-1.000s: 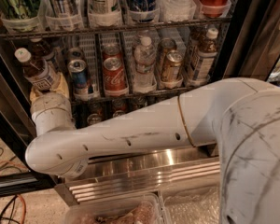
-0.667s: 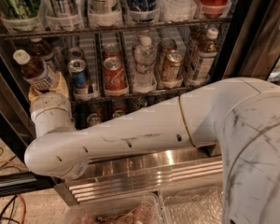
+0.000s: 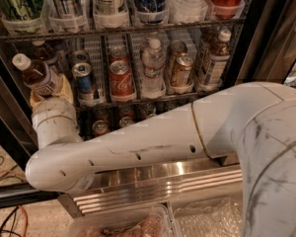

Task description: Pick blue plastic bottle from middle shelf of fridge

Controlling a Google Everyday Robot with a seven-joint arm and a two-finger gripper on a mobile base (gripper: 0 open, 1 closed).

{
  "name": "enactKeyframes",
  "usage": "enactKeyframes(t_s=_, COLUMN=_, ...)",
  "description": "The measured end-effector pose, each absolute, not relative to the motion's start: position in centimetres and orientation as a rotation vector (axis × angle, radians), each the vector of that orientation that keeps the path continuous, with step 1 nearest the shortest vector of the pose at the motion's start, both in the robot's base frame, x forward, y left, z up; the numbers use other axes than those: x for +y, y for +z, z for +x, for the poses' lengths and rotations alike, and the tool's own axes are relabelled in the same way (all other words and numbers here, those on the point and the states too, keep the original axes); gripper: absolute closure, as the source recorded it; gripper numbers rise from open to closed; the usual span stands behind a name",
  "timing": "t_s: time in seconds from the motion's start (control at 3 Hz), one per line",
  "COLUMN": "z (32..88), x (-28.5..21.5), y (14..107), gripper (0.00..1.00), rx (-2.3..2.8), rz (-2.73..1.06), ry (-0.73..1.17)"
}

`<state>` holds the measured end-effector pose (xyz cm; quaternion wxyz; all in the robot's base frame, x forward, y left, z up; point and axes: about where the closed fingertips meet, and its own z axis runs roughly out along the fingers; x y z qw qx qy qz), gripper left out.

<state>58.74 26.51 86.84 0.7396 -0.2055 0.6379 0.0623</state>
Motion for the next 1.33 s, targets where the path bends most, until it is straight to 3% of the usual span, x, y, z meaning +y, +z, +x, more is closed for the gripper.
enactKeyframes(t_s=0.67, z=54.5, x=23.8, y=90.2, gripper=1.00, rx=1.310, rz=-0.457, ry=0.045)
enactKeyframes(t_s=1.33, z=50.2, x=21.2, y=87.9, gripper=1.00, rx=1.395, rz=-0.529, ry=-0.018)
